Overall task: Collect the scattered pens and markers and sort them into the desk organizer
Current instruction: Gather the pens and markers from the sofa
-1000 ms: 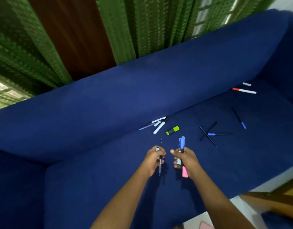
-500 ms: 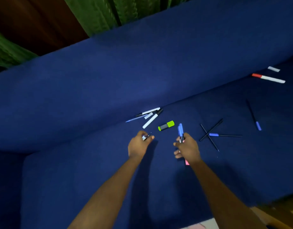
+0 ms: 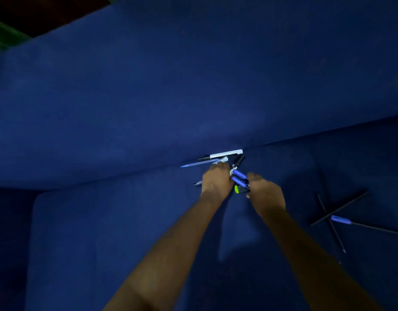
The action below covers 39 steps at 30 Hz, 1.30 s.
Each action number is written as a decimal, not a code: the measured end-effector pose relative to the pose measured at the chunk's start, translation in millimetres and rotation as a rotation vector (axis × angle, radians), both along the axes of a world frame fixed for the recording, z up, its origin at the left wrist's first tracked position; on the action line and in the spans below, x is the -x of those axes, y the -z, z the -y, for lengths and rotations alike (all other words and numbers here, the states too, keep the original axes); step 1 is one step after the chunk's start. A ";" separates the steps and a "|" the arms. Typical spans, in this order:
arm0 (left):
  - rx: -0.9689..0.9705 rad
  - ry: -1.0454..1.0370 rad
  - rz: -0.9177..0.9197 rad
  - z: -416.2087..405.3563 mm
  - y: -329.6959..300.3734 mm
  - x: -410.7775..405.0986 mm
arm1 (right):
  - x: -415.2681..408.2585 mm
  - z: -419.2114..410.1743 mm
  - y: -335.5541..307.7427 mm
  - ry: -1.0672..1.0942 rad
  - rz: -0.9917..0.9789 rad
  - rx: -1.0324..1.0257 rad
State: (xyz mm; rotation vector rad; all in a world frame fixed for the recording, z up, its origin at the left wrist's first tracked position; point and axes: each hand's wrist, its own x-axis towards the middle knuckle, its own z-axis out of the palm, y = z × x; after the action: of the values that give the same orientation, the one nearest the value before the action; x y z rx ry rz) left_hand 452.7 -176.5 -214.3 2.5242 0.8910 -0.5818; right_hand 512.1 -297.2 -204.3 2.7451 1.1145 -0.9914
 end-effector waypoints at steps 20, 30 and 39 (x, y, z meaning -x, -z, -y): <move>-0.315 0.151 0.129 -60.9 19.8 49.8 | 4.8 -88.9 1.1 -0.223 0.204 -0.097; -0.259 -0.043 0.119 -57.3 20.7 62.3 | 0.5 -110.8 -2.1 -0.175 0.177 0.017; -0.025 -0.771 0.138 -38.2 13.3 108.6 | 5.8 -117.6 -4.4 -0.234 0.168 0.176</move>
State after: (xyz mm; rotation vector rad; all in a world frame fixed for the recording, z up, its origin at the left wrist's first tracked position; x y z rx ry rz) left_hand 344.1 -138.3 -227.5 1.9676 1.6759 -0.1415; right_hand 506.3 -179.6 -199.9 2.4393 1.2211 -0.7739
